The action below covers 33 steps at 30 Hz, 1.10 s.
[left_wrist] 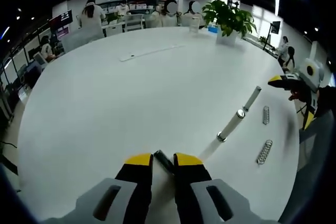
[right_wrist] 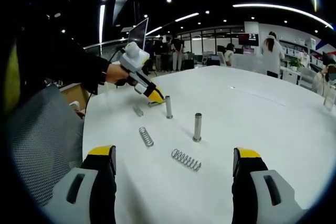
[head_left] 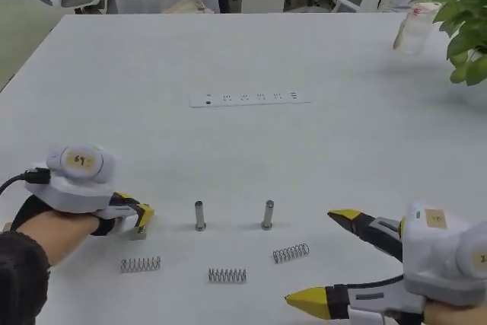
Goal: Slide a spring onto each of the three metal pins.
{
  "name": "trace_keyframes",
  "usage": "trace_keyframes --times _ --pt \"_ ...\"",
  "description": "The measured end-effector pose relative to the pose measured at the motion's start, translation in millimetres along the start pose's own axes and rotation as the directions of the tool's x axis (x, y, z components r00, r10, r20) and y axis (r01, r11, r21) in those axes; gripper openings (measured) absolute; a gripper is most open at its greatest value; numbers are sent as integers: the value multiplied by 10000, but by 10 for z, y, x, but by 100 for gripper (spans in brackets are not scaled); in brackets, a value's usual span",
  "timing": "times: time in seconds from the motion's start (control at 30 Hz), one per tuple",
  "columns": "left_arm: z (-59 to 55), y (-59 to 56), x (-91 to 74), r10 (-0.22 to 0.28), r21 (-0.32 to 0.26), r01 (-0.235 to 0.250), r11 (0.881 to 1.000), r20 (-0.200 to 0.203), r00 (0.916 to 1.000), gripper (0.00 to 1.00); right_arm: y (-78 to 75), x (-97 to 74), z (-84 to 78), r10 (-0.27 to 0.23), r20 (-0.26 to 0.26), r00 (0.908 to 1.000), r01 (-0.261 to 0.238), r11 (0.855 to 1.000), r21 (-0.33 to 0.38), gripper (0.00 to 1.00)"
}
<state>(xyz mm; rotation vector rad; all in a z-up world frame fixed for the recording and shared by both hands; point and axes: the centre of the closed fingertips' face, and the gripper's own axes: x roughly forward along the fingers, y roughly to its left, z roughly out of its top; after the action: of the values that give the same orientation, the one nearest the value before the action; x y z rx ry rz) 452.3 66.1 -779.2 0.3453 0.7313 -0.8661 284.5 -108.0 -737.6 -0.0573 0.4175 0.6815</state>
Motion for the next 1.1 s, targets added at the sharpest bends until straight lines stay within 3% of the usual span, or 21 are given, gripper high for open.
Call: trace_keyframes --times 0.27,0.37,0.7,1.1 --pt "10 -25 35 -19 226 25 9997 -276 9996 6 -16 -6 -7 -30 12 10000 30 10000 45 91" --pt "16 -34 52 55 731 -22 9973 -449 9990 3 -22 -6 -6 -31 17 10000 30 10000 74 91" --pt "55 -52 108 178 1439 -58 9896 -820 9965 4 -35 0 -13 -18 22 10000 18 9999 131 91" --pt "40 -78 106 147 1577 15 9875 -1018 9947 0 -27 -16 -31 6 -4 10000 -6 9999 159 90"
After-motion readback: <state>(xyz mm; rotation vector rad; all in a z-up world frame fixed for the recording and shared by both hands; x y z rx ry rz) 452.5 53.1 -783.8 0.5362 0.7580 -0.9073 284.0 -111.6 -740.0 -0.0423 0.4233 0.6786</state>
